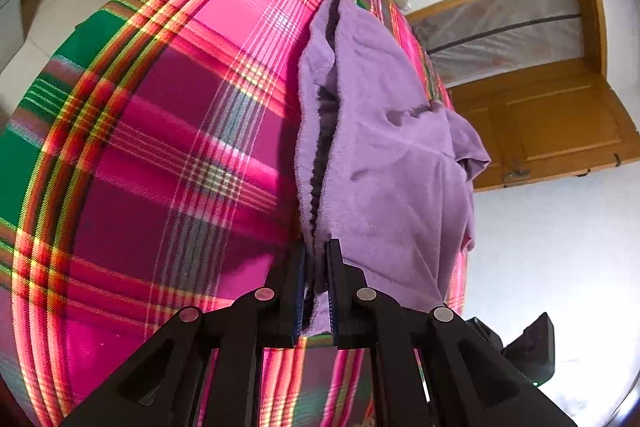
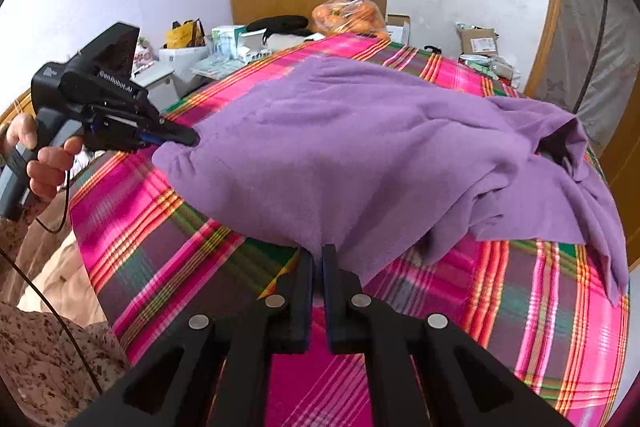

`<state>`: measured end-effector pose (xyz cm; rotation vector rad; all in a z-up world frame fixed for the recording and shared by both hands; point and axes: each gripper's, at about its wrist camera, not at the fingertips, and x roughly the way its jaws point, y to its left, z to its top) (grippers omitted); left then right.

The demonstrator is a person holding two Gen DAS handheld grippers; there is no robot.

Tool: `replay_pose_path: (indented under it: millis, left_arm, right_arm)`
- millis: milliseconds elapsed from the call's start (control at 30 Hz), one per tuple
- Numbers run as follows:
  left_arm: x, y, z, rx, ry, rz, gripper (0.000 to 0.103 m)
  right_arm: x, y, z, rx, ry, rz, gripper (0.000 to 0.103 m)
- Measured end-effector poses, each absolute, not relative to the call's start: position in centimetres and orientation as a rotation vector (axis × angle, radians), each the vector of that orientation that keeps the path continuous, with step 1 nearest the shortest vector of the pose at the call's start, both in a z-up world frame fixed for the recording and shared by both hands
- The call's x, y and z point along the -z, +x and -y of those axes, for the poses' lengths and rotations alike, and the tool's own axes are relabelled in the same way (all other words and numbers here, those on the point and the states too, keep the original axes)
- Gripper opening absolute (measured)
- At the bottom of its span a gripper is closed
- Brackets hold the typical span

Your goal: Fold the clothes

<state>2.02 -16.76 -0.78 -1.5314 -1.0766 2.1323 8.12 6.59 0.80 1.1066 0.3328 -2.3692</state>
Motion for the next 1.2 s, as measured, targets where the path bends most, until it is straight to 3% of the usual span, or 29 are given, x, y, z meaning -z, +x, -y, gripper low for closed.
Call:
replay_pose_path:
  millis: [233, 333, 467, 567, 700, 900, 1200]
  left_arm:
    - [-0.9, 0.7, 17.6, -2.216, -1.495, 1.018, 0.011]
    - [-1.9, -0.9, 18.5, -2.234, -1.447, 1.037, 0.022]
    - [-2.1, -4.5, 18.0, -2.242, -1.448, 0.977, 0.022]
    - [-1.9, -7.0, 17.4, -2.246, -1.471, 0.938, 0.029]
    - [-1.5, -9.8, 16.4, -2.204, -1.488, 0.888, 0.035]
    - [-0.5, -12.1, 15.8, -2.188, -1.578, 0.830, 0.040]
    - [0.1, -13.6, 15.7, -2.069, -1.501, 0.983, 0.041]
  right_arm:
    - [-0.6, 7.6, -7.5, 2.348, 1.168, -0.282, 0.009]
    - [-1.6, 7.6, -7.9, 2.340, 1.139, -0.206, 0.010]
    - [-2.7, 7.1, -7.8, 2.264, 1.111, -0.108, 0.015]
    - [-3.3, 7.3, -7.2, 2.255, 1.086, -0.127, 0.016]
    - [-2.6, 5.8, -6.1, 2.271, 1.115, -0.131, 0.028]
    - [-0.8, 3.1, -2.6, 2.228, 1.134, -0.100, 0.030]
    - [1.1, 0.5, 2.3, 2.162, 1.145, -0.073, 0.040]
